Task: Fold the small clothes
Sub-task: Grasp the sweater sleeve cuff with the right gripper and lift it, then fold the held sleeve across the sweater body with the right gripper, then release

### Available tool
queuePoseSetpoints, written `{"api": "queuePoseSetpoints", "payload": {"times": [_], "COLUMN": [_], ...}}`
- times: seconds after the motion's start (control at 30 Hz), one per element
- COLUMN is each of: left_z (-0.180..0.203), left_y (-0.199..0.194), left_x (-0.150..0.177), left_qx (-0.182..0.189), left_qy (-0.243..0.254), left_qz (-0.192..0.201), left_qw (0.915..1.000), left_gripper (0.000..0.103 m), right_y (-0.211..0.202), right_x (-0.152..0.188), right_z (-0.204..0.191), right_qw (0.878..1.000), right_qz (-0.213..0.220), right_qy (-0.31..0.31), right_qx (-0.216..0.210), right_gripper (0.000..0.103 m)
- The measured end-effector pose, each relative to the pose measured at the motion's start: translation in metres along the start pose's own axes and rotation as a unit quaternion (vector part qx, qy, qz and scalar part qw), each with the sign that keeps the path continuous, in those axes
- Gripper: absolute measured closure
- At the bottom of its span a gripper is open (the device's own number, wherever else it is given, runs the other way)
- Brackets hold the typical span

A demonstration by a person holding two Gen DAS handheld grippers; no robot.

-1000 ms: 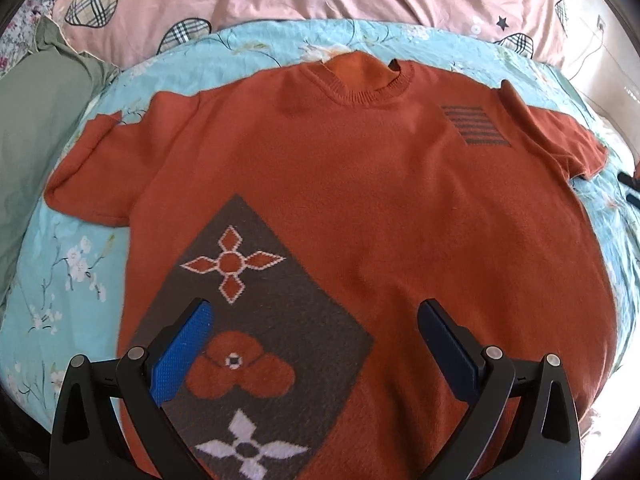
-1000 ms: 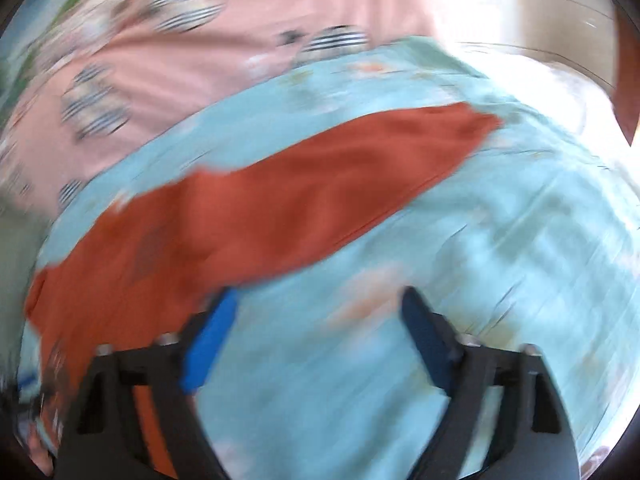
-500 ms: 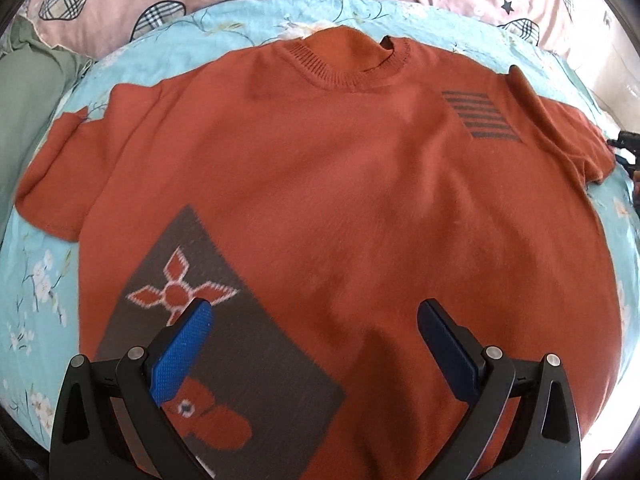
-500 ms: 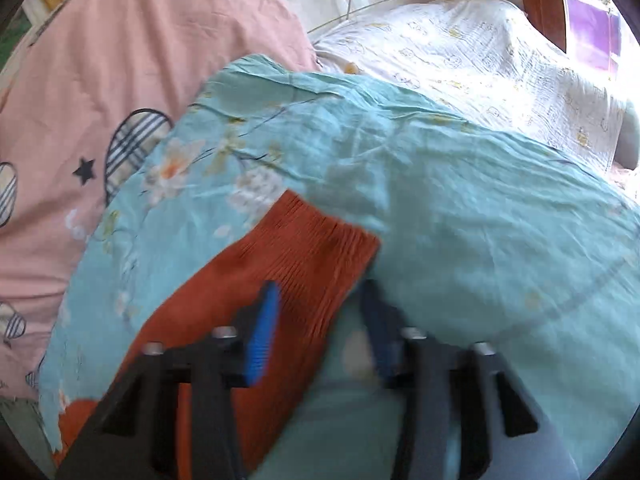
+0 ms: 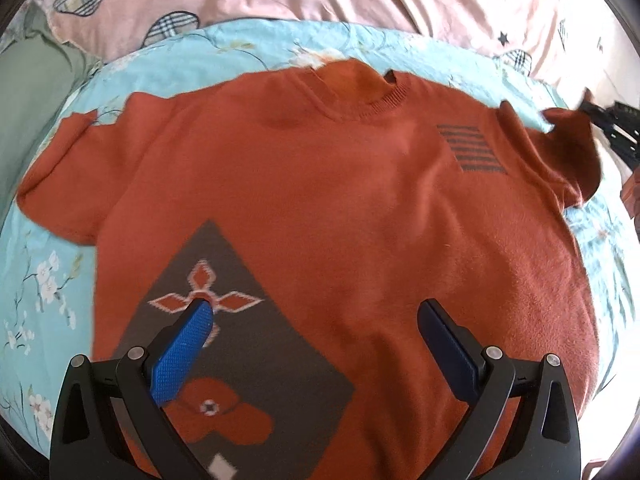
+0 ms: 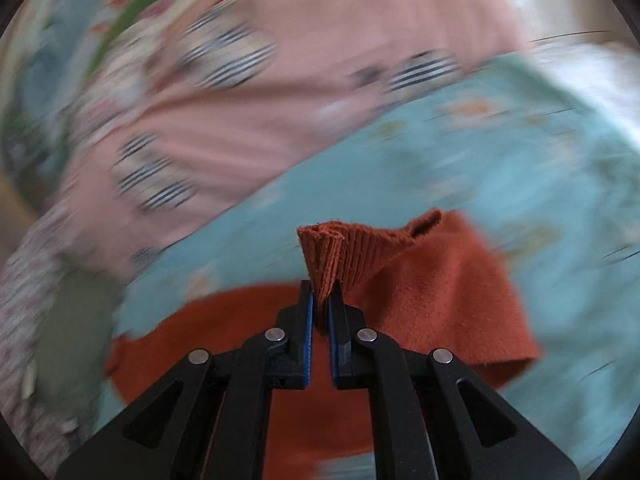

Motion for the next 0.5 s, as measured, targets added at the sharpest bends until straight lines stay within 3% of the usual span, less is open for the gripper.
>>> {"api": "queuePoseSetpoints", "payload": {"times": [0.13, 0.27, 0.5], "left_z": [-0.019, -0.039, -0.068], "left_y": [-0.015, -0.023, -0.023], "left_x": [0.001, 0.000, -0.005], "left_qx": [0.013, 0.033, 0.060], "left_qy": [-0.018, -0.040, -0.063], "left_qz": [0.018, 0.034, 0.055], "left_qw": [0.9996, 0.9981, 0.9947], "left_gripper": [0.001, 0.001, 0.001], "right_y": [0.051, 0.105, 0.175], "right_x": [0.043, 0.086, 0.150], "right_z": [-0.100, -0.184, -0.254], "right_qw": [0.994, 0.980, 0.960], "right_qz": [-0.062, -0.122, -0.204], "right_qy": [-0.036, -0.061, -0.088], "right_qx": [-0.088, -0.143, -0.169], "right_gripper": [0.096, 0.096, 0.096]}}
Point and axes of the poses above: each gripper's, at about its wrist camera, not at the fingertips, and y roughly the way its jaws point, z to its right, x to its underside, the point moved 2 cm from there along y, roughly the way its jaws point, and after that the axes turned 5 degrees about x, right-handed, at the moved point
